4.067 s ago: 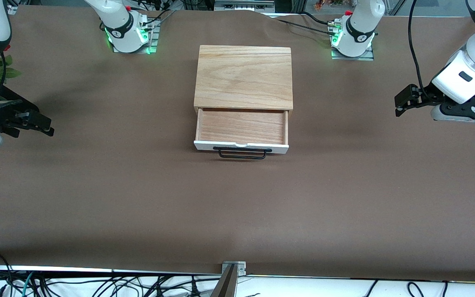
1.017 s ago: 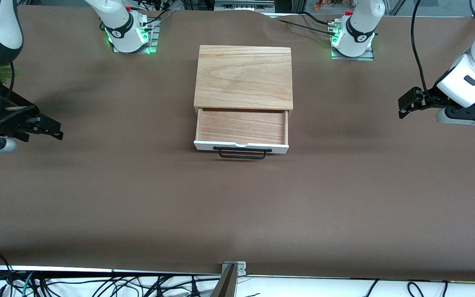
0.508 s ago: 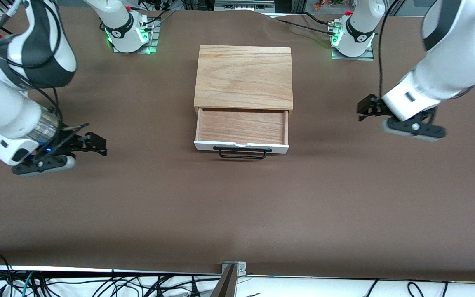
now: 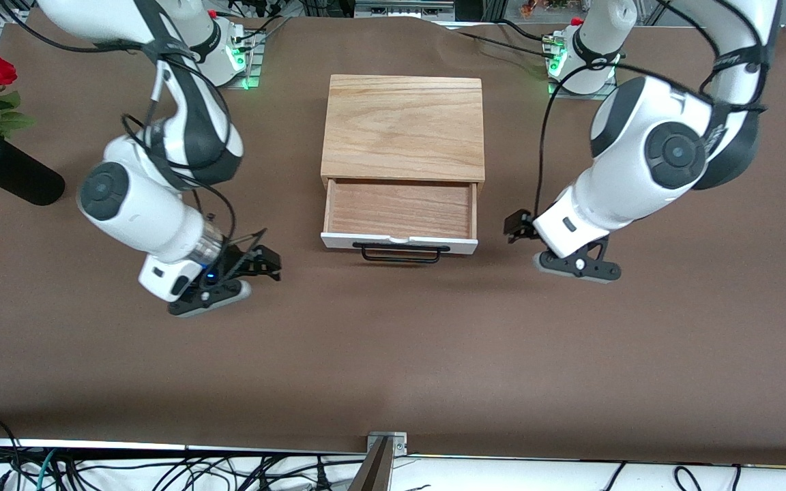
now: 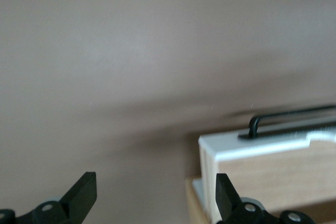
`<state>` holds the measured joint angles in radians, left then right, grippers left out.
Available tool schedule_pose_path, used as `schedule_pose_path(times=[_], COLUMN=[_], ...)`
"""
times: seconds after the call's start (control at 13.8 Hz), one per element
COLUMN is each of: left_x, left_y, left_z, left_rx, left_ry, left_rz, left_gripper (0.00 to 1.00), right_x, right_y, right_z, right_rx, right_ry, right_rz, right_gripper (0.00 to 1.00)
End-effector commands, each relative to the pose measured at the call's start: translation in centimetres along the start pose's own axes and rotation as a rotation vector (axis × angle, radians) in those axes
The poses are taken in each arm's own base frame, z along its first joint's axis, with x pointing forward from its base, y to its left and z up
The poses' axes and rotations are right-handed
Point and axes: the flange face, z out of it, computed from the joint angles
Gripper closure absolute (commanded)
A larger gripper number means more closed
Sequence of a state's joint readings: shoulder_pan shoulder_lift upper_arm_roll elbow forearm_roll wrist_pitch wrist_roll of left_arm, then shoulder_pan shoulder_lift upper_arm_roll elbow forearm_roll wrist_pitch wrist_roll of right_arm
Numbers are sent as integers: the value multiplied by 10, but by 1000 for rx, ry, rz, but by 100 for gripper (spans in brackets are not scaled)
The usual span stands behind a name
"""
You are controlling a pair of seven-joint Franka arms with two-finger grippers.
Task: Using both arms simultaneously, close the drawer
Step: 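Move both grippers toward the open drawer's white front from either side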
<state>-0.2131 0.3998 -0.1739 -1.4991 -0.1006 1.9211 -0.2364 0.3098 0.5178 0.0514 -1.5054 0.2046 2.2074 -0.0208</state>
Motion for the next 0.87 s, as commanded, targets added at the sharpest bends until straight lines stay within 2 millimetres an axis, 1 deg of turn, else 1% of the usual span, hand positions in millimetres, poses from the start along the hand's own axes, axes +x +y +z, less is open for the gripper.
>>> schedule_pose_path(times=[0.0, 0.07, 0.15, 0.29, 0.36, 0.44, 0.58, 0.65, 0.73, 0.8], left_x=[19, 22, 24, 22, 22, 24, 20, 15, 14, 12], left_y=[15, 15, 18, 40, 47, 50, 62, 71, 73, 74], left_z=[21, 34, 47, 73, 86, 96, 111, 118, 122, 129], left_rx=[-94, -124, -131, -132, -136, -137, -136, -134, -132, -128], left_ry=[33, 28, 19, 12, 18, 26, 13, 2, -6, -19], left_rz=[-45, -59, -57, -29, -22, -21, -3, 12, 15, 17], left_gripper=[0, 0, 0, 0, 0, 0, 0, 0, 0, 0], right_x=[7, 12, 16, 18, 20, 20, 17, 13, 11, 8], right_y=[-13, -16, -20, -39, -49, -52, -55, -68, -70, -79], right_z=[12, 13, 19, 33, 37, 42, 56, 63, 71, 79], right_rx=[36, 50, 71, 141, 162, 168, 169, 182, 197, 217], right_ry=[24, 32, 31, 23, 21, 16, -4, -18, -30, -44], right_rz=[37, 53, 68, 100, 108, 119, 123, 115, 132, 137], right_gripper=[0, 0, 0, 0, 0, 0, 0, 0, 0, 0])
